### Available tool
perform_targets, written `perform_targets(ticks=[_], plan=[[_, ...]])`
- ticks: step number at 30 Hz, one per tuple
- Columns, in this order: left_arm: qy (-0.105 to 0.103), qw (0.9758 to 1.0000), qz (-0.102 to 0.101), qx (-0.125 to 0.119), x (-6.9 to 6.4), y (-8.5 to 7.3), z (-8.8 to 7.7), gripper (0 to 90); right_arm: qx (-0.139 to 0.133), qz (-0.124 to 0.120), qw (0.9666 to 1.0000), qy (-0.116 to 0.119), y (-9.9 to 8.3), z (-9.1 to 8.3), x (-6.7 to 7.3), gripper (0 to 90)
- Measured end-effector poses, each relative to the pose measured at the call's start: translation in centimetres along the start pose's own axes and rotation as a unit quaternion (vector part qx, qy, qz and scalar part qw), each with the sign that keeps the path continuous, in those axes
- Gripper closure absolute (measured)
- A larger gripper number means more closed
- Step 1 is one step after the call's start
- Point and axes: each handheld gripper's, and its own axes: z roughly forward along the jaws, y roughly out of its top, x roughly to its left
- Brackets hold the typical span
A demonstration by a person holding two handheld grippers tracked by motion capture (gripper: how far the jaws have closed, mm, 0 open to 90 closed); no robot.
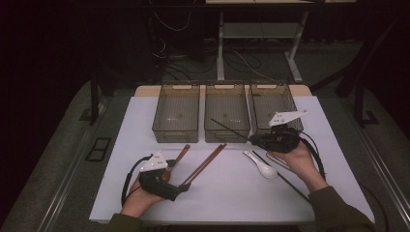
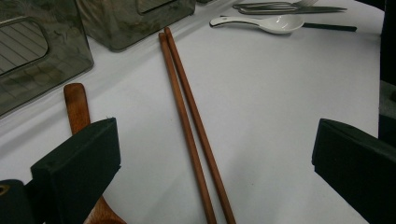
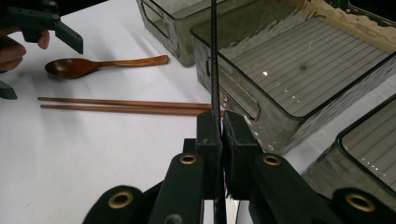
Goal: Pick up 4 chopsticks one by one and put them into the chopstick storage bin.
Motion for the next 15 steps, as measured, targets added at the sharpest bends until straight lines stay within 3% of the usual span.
perform_targets(ticks=[15], plan=[[-0.001, 1.0, 0.001, -0.003, -0.1, 0.1, -0.1, 0.3, 0.008, -0.007, 0.9999, -0.008, 2.3, 1.8, 0.4, 85.6]])
